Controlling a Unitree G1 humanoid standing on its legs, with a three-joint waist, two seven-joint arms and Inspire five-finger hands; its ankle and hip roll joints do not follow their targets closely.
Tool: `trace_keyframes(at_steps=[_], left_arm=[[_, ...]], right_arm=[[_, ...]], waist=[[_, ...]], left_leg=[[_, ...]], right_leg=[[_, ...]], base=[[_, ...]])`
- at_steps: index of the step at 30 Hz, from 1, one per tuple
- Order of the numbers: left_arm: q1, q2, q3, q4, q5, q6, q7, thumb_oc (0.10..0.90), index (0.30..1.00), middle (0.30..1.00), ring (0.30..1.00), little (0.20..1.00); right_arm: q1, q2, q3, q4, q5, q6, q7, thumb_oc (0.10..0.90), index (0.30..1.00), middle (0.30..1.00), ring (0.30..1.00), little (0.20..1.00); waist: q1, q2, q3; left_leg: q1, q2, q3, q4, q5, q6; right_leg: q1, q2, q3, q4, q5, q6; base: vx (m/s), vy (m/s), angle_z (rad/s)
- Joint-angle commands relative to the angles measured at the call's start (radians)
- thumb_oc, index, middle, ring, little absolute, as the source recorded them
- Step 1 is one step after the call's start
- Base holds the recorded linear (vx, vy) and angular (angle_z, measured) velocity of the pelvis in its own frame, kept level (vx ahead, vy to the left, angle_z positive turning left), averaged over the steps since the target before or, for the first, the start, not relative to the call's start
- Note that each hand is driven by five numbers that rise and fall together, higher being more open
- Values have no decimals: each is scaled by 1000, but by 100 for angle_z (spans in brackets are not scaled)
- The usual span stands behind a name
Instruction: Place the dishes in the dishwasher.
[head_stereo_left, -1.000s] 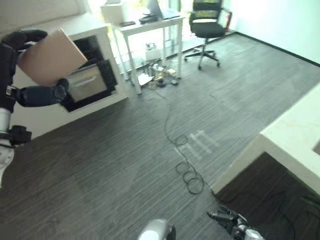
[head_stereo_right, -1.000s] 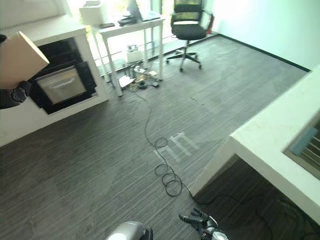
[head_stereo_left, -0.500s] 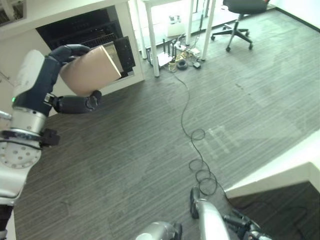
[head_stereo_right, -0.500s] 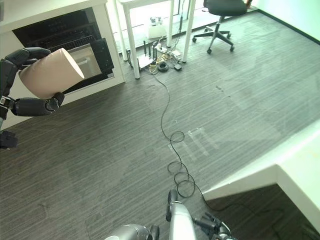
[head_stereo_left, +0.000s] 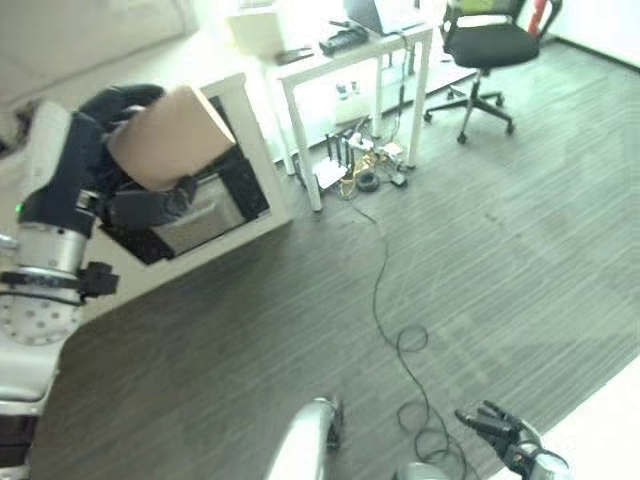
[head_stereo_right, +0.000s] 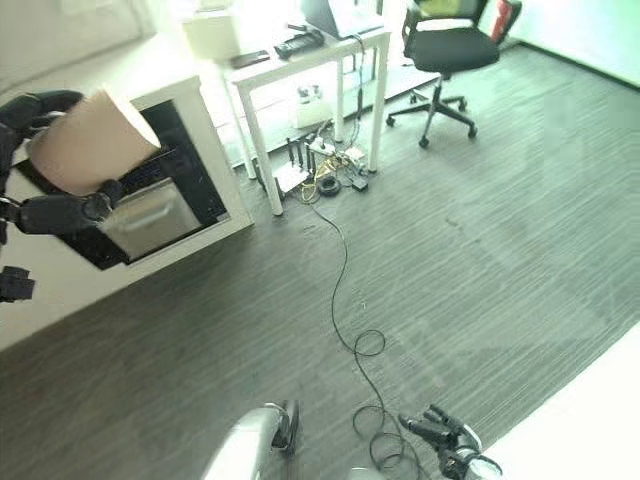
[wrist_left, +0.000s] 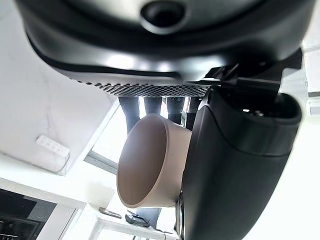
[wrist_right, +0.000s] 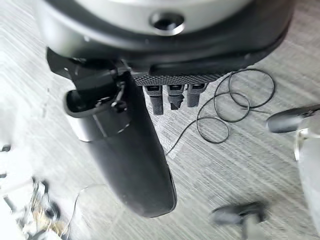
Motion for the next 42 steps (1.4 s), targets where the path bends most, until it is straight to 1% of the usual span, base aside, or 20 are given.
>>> trace_keyframes(at_steps=[1, 2, 3, 5, 8, 9, 10, 11, 14, 16, 18, 20, 22, 23, 26, 27, 31, 32, 38, 42], left_arm=[[-52, -7, 148, -87, -11, -30, 55, 400, 300, 300, 300, 300], [-54, -28, 150, -91, 5, -38, 42, 400, 300, 300, 300, 300], [-39, -71, 159, -89, 48, -78, 44, 400, 300, 300, 300, 300], [-16, -83, 168, -88, 63, -93, 59, 400, 300, 300, 300, 300], [-2, -117, 175, -90, 89, -105, 86, 400, 300, 300, 300, 300], [-20, -117, 167, -89, 98, -95, 111, 400, 300, 300, 300, 300], [-44, -108, 156, -83, 102, -83, 124, 400, 300, 300, 300, 300], [-65, -97, 146, -80, 100, -68, 130, 400, 300, 300, 300, 300], [-129, -42, 117, -60, 81, 2, 131, 400, 300, 300, 300, 300], [-137, -19, 108, -48, 74, 15, 134, 400, 300, 300, 300, 300], [-137, -3, 96, -31, 79, 6, 145, 400, 300, 300, 300, 300], [-135, 3, 88, -35, 95, 9, 151, 400, 300, 300, 300, 300], [-141, 13, 78, -40, 96, 21, 160, 400, 300, 300, 300, 300], [-145, 18, 69, -37, 93, 22, 164, 400, 300, 300, 300, 300], [-150, 53, 58, -30, 68, 15, 163, 400, 300, 300, 300, 300], [-128, 87, 94, -40, 33, -5, 148, 400, 300, 300, 300, 300], [-84, 117, 175, -76, -40, 20, 85, 400, 300, 300, 300, 300], [-64, 117, 200, -92, -47, 28, 71, 400, 300, 300, 300, 300], [-106, 164, 202, -92, -110, 69, 53, 400, 300, 300, 300, 300], [-103, 175, 216, -89, -144, 78, 39, 400, 300, 300, 300, 300]], right_arm=[[26, -11, 7, 25, -15, 0, -5, 800, 900, 900, 900, 900], [35, -9, 4, 28, -25, 3, -16, 800, 900, 900, 900, 900], [40, 3, 3, 30, -17, 8, -56, 800, 900, 900, 900, 900], [38, 4, 0, 33, -11, 12, -68, 800, 900, 900, 900, 900], [56, 37, -42, 38, -3, 15, -79, 800, 900, 900, 900, 900], [64, 59, -40, 31, -20, 1, -87, 800, 900, 900, 900, 900], [71, 78, -37, 22, -26, -12, -98, 800, 900, 900, 900, 900], [76, 88, -35, 13, -20, -18, -105, 800, 900, 900, 900, 900], [91, 113, -21, -27, -23, -26, -94, 800, 900, 900, 900, 900], [93, 118, -3, -40, -37, -41, -86, 800, 900, 900, 900, 900], [90, 116, 20, -55, -48, -60, -69, 800, 900, 900, 900, 900], [84, 110, 25, -73, -27, -50, -69, 800, 900, 900, 900, 900], [67, 94, 27, -61, -27, -46, -56, 800, 900, 900, 900, 900], [59, 85, 27, -47, -27, -47, -46, 800, 900, 900, 900, 900], [33, 64, 25, -6, -20, -39, -40, 800, 900, 900, 900, 900], [27, 61, 20, 15, -16, -23, -43, 800, 900, 900, 900, 900], [30, 57, 22, 43, -43, -11, -51, 800, 900, 900, 900, 900], [30, 49, 27, 47, -54, -20, -49, 800, 900, 900, 900, 900], [-1, -8, 0, 38, 6, -46, -28, 800, 900, 900, 900, 900], [-13, -10, 9, 36, -8, -37, -20, 800, 900, 900, 900, 900]], waist=[[28, 8, 34], [33, 6, 34], [39, 17, 14], [45, 27, 3], [43, 33, -33], [35, 36, -46], [24, 40, -54], [15, 44, -51], [-10, 53, -46], [-18, 51, -40], [-37, 51, -32], [-47, 49, -30], [-62, 38, -23], [-73, 36, -20], [-85, 14, -17], [-76, 12, -26], [-46, 7, -54], [-39, 9, -60], [-27, 31, -55], [-11, 48, -65]], left_leg=[[-17, 24, 75, 220, 66, -24], [-45, 25, 91, 220, 71, -29], [-20, 17, 76, 220, 48, -21], [-3, 11, 46, 220, 43, -24], [73, -18, 49, 220, -29, 12], [102, -25, 50, 220, -55, 28], [133, -35, 49, 220, -80, 48], [155, -42, 46, 220, -93, 62], [235, -81, 28, 220, -151, 127], [273, -95, 24, 220, -179, 147], [299, -106, 1, 220, -199, 164], [314, -113, -29, 220, -221, 170], [343, -128, -64, 220, -261, 175], [359, -134, -81, 220, -279, 173], [395, -173, -135, 220, -336, 172], [398, -171, -172, 220, -354, 165], [393, -121, -182, 220, -338, 127], [394, -85, -168, 220, -327, 106], [326, 14, -71, 220, -240, 34], [290, 55, -20, 220, -189, -1]], right_leg=[[-77, 120, -50, 2, 52, 10], [-63, 111, -50, 2, 46, 11], [-57, 95, -52, 2, 35, 25], [-48, 89, -51, 2, 23, 30], [20, 61, -71, 2, -5, 56], [46, 55, -86, 2, 17, 63], [68, 46, -114, 5, 97, 80], [58, 39, -132, 56, 133, 90], [-86, 13, -186, 391, 260, 109], [-167, -1, -190, 477, 272, 103], [-242, 50, -186, 443, 246, 85], [-257, 75, -193, 293, 224, 77], [-283, 70, -167, 84, 244, 85], [-292, 71, -145, 2, 254, 92], [-392, 42, -41, 2, 289, 141], [-417, 42, -10, 2, 301, 154], [-371, 38, -30, 2, 253, 136], [-341, 36, -46, 2, 225, 124], [-266, 11, -142, 2, 155, 95], [-248, -11, -203, 2, 130, 86]], base=[[391, 271, -64], [405, 406, -95], [448, 466, -94], [341, 416, -90], [323, 435, 6], [351, 432, -29], [299, 397, 8], [228, 350, 34], [156, 327, 45], [93, 151, 31], [137, 12, 15], [189, -102, 50], [191, -147, 63], [203, -148, 47], [311, -204, 109], [343, -276, 121], [249, -265, 76], [217, -211, 73], [85, -76, 76], [35, 7, 44]])
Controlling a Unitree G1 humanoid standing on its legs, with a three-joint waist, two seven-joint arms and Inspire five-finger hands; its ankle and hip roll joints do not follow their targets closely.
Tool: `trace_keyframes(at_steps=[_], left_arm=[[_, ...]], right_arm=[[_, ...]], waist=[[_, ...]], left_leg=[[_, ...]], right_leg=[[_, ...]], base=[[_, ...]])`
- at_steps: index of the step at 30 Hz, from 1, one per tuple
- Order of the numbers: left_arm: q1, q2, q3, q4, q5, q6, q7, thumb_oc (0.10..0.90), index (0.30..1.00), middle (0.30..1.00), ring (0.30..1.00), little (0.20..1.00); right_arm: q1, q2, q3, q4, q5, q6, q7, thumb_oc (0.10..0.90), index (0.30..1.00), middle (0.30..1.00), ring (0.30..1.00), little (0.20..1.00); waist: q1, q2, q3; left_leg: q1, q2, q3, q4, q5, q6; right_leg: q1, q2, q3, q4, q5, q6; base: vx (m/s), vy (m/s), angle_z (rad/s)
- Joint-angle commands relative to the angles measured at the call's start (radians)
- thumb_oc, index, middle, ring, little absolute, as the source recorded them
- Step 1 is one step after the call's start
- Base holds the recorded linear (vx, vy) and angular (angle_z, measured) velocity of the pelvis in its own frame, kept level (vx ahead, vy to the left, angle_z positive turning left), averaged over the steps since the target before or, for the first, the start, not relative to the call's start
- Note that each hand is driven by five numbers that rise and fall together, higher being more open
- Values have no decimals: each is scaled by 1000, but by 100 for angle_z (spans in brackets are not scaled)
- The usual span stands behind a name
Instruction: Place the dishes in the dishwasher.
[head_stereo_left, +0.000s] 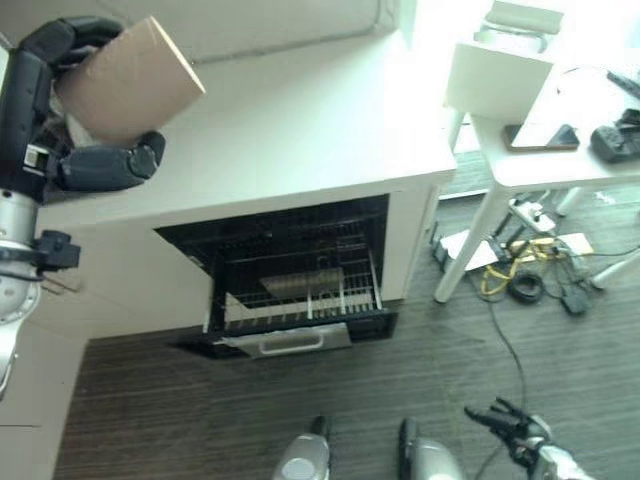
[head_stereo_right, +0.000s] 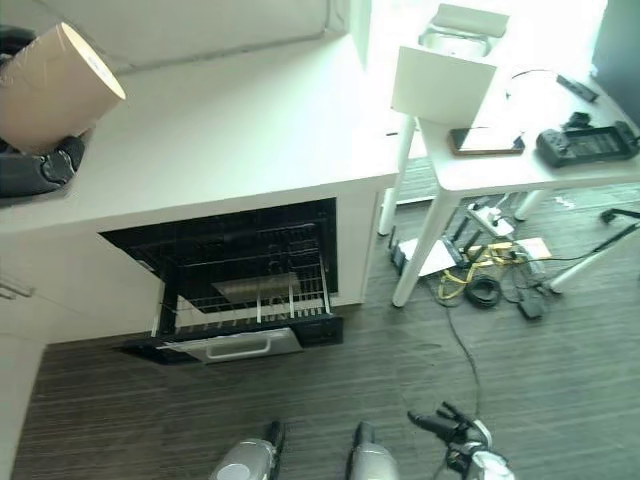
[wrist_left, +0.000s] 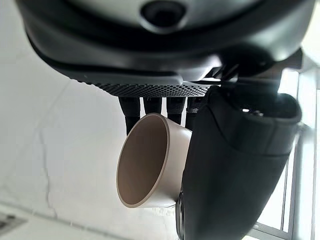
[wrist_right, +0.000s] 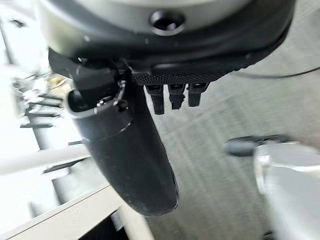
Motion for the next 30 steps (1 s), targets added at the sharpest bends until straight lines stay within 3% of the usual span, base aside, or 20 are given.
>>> trace_keyframes(at_steps=[1, 4, 6, 7, 8, 9, 11, 13, 20, 23, 25, 26, 28, 30], left_arm=[[-91, 43, 121, 27, -71, -14, 40, 400, 300, 300, 300, 300], [-74, 28, 141, 29, -87, -19, 25, 400, 300, 300, 300, 300], [-79, 8, 135, 27, -96, -61, 8, 400, 300, 300, 300, 300], [-89, 3, 124, 21, -95, -70, 9, 400, 300, 300, 300, 300], [-98, -8, 106, -5, -91, -79, 13, 400, 300, 300, 300, 300], [-92, -16, 103, -18, -83, -77, 18, 400, 300, 300, 300, 300], [-90, -50, 98, -43, -51, -71, 12, 400, 300, 300, 300, 300], [-101, -107, 79, -44, 1, -76, -7, 400, 300, 300, 300, 300], [-61, -210, 38, -77, 103, -89, 12, 400, 300, 300, 300, 300], [-108, -197, -14, -68, 92, -75, 4, 400, 300, 300, 300, 300], [-131, -187, -31, -63, 90, -77, 2, 400, 300, 300, 300, 300], [-152, -176, -47, -59, 92, -69, 17, 400, 300, 300, 300, 300], [-177, -150, -56, -47, 90, -47, 40, 400, 300, 300, 300, 300], [-175, -134, -41, -30, 78, -46, 30, 400, 300, 300, 300, 300]], right_arm=[[47, 19, 16, 34, -2, -1, 23, 800, 900, 900, 900, 900], [41, 18, 36, 51, -64, 7, 9, 800, 900, 900, 900, 900], [47, 11, 38, 62, -66, -7, -14, 800, 900, 900, 900, 900], [47, 8, 33, 65, -53, -12, -19, 800, 900, 900, 900, 900], [53, -1, 15, 64, -13, -17, -29, 800, 900, 900, 900, 900], [51, -6, -2, 60, 3, -12, -32, 800, 900, 900, 900, 900], [50, -10, -22, 47, 35, 13, -35, 800, 900, 900, 900, 900], [72, 2, -39, 29, -52, 28, -12, 800, 900, 900, 900, 900], [60, 66, 16, 1, -9, 28, -48, 800, 900, 900, 900, 900], [60, 94, 20, -16, -6, 38, -68, 800, 900, 900, 900, 900], [64, 101, 21, -14, -11, 32, -71, 800, 900, 900, 900, 900], [59, 101, 23, -9, -20, 29, -72, 800, 900, 900, 900, 900], [33, 95, 16, 8, -47, 43, -75, 800, 900, 900, 900, 900], [28, 87, 22, 22, -62, 50, -57, 800, 900, 900, 900, 900]], waist=[[-26, -12, -82], [-13, -12, -93], [-8, -43, -75], [-9, -43, -67], [-14, -29, -54], [-13, -31, -50], [-6, -32, -56], [-6, -36, -67], [30, -37, -91], [0, -27, -70], [-10, -44, -60], [-21, -59, -54], [-38, -60, -49], [-35, -53, -59]], left_leg=[[-59, 24, 52, 140, -94, 12], [-44, 16, 48, 140, -24, 4], [-55, -11, 111, 141, 66, 1], [-79, 0, 132, 140, 71, 0], [-133, 45, 171, 140, 81, -12], [-133, 47, 164, 140, 42, -8], [-152, 44, 144, 140, 30, -5], [-160, 42, 145, 140, 6, -11], [-96, -21, 77, 140, -78, 24], [-60, -18, 21, 140, -94, 45], [-48, -22, 24, 140, -112, 48], [-44, -20, 34, 140, -134, 48], [-37, 12, 48, 140, -162, 45], [-51, 54, 64, 140, -164, 28]], right_leg=[[42, -16, -77, -36, -87, 29], [46, -7, -73, -36, -103, 12], [70, -8, -70, -36, -113, -4], [79, -3, -79, -36, -114, -6], [103, 16, -99, -36, -123, -8], [116, 14, -104, -36, -130, -5], [116, 10, -106, -36, -126, 0], [123, -4, -117, -36, -132, 6], [183, -10, -143, -36, -129, 10], [178, -5, -88, -36, -99, 24], [135, -57, -74, -36, -68, 49], [78, -105, -44, -36, -38, 84], [17, -136, 12, -36, 0, 123], [17, -124, 11, -36, -26, 114]], base=[[50, 14, 31], [49, -15, 22], [28, -85, 29], [-7, 31, 50], [-6, 142, 67], [-31, 204, 80], [-76, 181, 52], [-53, 182, -11], [43, 109, -18], [192, -88, 2], [96, -330, 28], [115, -425, 37], [154, -393, 30], [173, -373, 35]])
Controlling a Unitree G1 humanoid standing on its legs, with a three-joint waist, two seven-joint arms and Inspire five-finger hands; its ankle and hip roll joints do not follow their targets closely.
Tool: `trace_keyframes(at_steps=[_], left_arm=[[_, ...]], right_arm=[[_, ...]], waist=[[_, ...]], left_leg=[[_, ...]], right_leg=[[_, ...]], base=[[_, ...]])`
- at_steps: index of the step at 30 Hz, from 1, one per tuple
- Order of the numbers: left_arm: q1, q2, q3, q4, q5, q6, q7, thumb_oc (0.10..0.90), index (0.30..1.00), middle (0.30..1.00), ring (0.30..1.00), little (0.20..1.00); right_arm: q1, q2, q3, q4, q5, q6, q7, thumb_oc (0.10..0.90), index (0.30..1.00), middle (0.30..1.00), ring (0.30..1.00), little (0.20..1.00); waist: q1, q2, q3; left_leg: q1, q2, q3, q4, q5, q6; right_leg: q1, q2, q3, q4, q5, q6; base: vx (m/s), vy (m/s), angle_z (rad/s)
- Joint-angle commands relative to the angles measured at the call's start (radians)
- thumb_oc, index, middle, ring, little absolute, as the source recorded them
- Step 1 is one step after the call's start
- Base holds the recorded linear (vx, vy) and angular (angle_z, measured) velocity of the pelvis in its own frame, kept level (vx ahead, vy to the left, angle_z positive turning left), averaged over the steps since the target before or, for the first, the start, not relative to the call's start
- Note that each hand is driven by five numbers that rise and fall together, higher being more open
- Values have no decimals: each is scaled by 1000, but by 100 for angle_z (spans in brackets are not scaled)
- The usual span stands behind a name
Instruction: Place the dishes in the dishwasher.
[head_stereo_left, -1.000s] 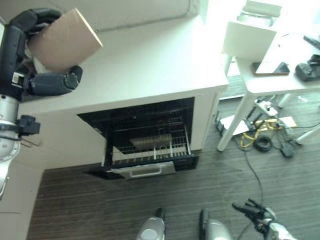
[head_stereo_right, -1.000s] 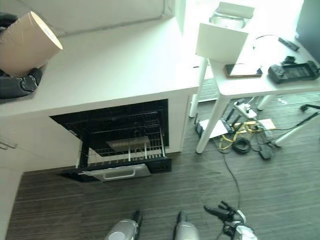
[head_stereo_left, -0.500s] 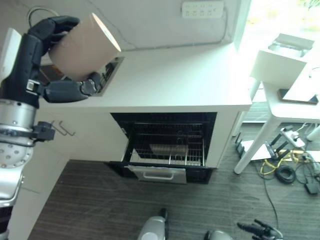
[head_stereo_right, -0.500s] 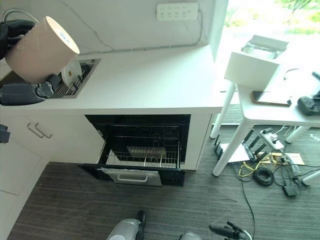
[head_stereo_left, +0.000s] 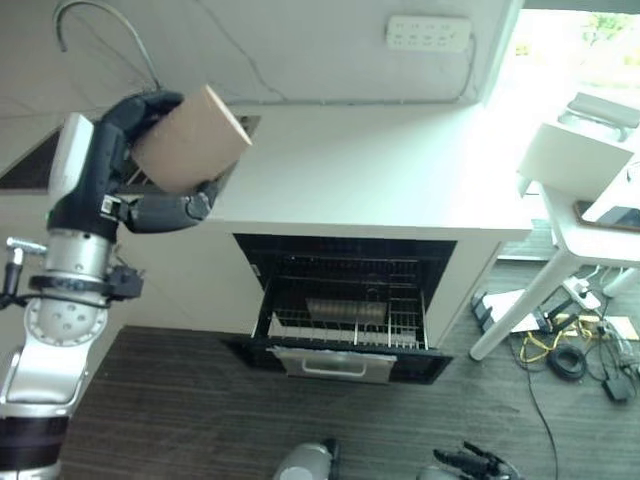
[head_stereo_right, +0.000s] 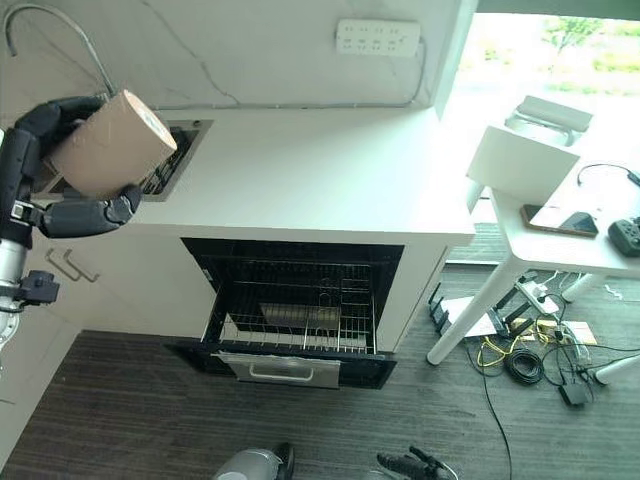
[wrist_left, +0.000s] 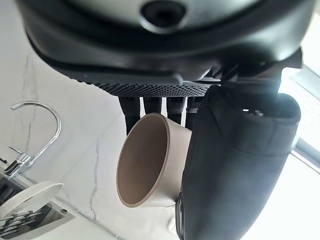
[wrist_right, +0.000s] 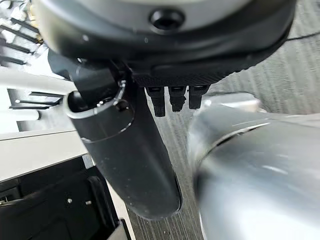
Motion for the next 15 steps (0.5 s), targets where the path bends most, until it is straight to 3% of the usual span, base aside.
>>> trace_keyframes(at_steps=[1, 4, 5, 7, 9, 10, 11, 15], left_arm=[[-114, 78, 83, -28, -15, -23, 52, 400, 300, 300, 300, 300], [-91, 82, 99, -49, 33, -17, 53, 400, 300, 300, 300, 300], [-100, 78, 99, -58, 28, -30, 26, 400, 300, 300, 300, 300], [-132, 66, 85, -66, 29, -47, 7, 400, 300, 300, 300, 300], [-145, 56, 81, -83, 35, -51, -2, 400, 300, 300, 300, 300], [-126, 46, 94, -101, 54, -47, 4, 400, 300, 300, 300, 300], [-110, 30, 103, -109, 55, -56, 3, 400, 300, 300, 300, 300], [-89, 24, 118, -101, 34, -68, 3, 400, 300, 300, 300, 300]], right_arm=[[-18, -69, -11, -10, -58, -23, 6, 800, 900, 900, 900, 900], [-9, -84, -1, -8, -107, -47, 15, 800, 900, 900, 900, 900], [3, -96, 3, -7, -69, -51, -8, 800, 900, 900, 900, 900], [19, -111, -20, 1, 22, -49, -18, 800, 900, 900, 900, 900], [32, -109, -62, -2, 53, -52, -10, 800, 900, 900, 900, 900], [34, -103, -71, -12, 38, -67, -12, 800, 900, 900, 900, 900], [35, -96, -75, -16, 72, -76, -13, 800, 900, 900, 900, 900], [40, -84, -72, -24, 100, -75, -12, 800, 900, 900, 900, 900]], waist=[[-40, 37, -10], [-47, 29, -11], [-45, 19, 2], [-51, 23, 20], [-54, 39, 18], [-49, 52, 7], [-55, 62, -9], [-54, 71, -27]], left_leg=[[82, 114, -44, -32, -112, -69], [78, 159, -36, -32, -75, -90], [79, 160, -9, -32, -14, -99], [45, 142, 36, -32, 4, -98], [15, 136, 47, -32, -8, -94], [-3, 126, -1, -32, -17, -96], [-8, 125, 3, -32, -24, -99], [-12, 131, 6, -32, -23, -111]], right_leg=[[90, 80, -84, -41, 8, -16], [98, 102, -94, -41, -14, -40], [119, 112, -113, -41, -30, -62], [141, 134, -140, -41, -42, -79], [148, 146, -164, -41, -48, -76], [137, 157, -156, -41, -50, -77], [134, 163, -149, -41, -61, -82], [130, 156, -152, -41, -70, -81]], base=[[218, -434, 42], [232, -382, 35], [202, -410, 41], [96, -240, 56], [71, 22, 64], [113, 169, 12], [99, 182, -9], [40, 97, -29]])
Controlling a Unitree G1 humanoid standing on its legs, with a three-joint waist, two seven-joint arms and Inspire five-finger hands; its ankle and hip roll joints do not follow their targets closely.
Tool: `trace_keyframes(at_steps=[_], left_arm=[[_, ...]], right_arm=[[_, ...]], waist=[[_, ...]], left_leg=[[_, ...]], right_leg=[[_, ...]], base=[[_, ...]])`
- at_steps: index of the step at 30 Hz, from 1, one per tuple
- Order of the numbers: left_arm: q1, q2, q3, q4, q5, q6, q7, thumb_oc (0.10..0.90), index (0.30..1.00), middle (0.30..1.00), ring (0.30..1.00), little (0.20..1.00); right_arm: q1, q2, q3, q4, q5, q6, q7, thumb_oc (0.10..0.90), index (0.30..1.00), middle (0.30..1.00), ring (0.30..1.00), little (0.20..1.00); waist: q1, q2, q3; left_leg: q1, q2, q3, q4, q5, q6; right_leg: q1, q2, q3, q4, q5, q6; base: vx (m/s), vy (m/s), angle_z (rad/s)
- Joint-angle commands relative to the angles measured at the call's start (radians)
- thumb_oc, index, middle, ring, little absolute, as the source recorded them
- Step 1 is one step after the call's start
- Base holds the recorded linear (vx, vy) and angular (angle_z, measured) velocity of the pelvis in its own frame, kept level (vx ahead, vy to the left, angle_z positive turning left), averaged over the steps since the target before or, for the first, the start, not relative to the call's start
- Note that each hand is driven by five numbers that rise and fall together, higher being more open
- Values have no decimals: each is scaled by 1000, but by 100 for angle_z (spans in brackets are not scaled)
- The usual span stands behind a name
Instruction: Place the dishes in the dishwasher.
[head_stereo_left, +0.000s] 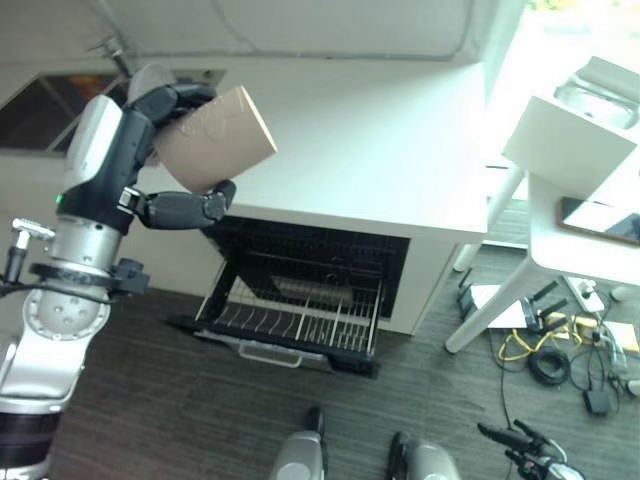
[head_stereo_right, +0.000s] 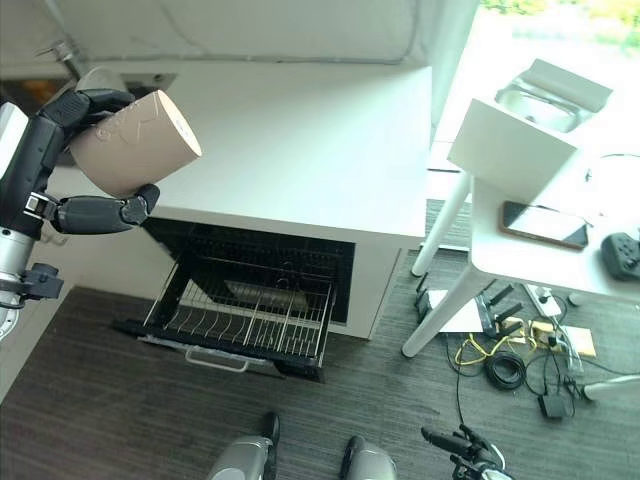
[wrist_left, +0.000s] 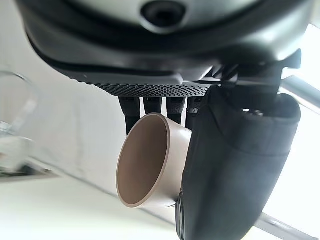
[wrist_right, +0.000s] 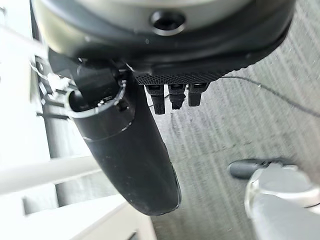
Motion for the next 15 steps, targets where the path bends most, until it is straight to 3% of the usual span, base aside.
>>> trace_keyframes(at_steps=[1, 4, 7, 12, 15], left_arm=[[-105, 17, 148, -9, -28, -50, 60, 400, 300, 300, 300, 300], [-105, 25, 148, 1, -52, -41, 58, 400, 300, 300, 300, 300], [-111, 37, 134, 19, -72, -38, 46, 400, 300, 300, 300, 300], [-97, 40, 124, 16, -83, -39, 56, 400, 300, 300, 300, 300], [-77, 52, 135, 32, -116, -61, 46, 400, 300, 300, 300, 300]], right_arm=[[32, 31, 46, -6, 8, -15, 2, 800, 900, 900, 900, 900], [36, 30, 49, -4, 2, -20, -4, 800, 900, 900, 900, 900], [45, 24, 26, -5, 78, -59, -6, 800, 900, 900, 900, 900], [60, 28, -12, -149, 204, -167, 4, 800, 900, 900, 900, 900], [78, 42, -29, -309, 245, -279, -5, 800, 900, 900, 900, 900]], waist=[[1, 25, -73], [2, 26, -81], [6, 21, -95], [2, 9, -106], [-8, 0, -114]], left_leg=[[-64, 20, -1, 131, -129, -19], [-61, 20, 5, 131, -135, -19], [-53, 21, 13, 131, -146, -17], [-38, 18, 14, 131, -164, -8], [-24, 15, 20, 131, -178, 1]], right_leg=[[57, -70, 11, -136, -30, 120], [55, -75, 5, -136, -31, 122], [59, -81, -8, -136, -32, 128], [60, -91, -10, -136, -28, 139], [57, -101, -2, -136, -21, 150]], base=[[27, 104, -48], [11, 54, -13], [10, 20, -5], [0, 0, 0], [-7, 1, -5]])
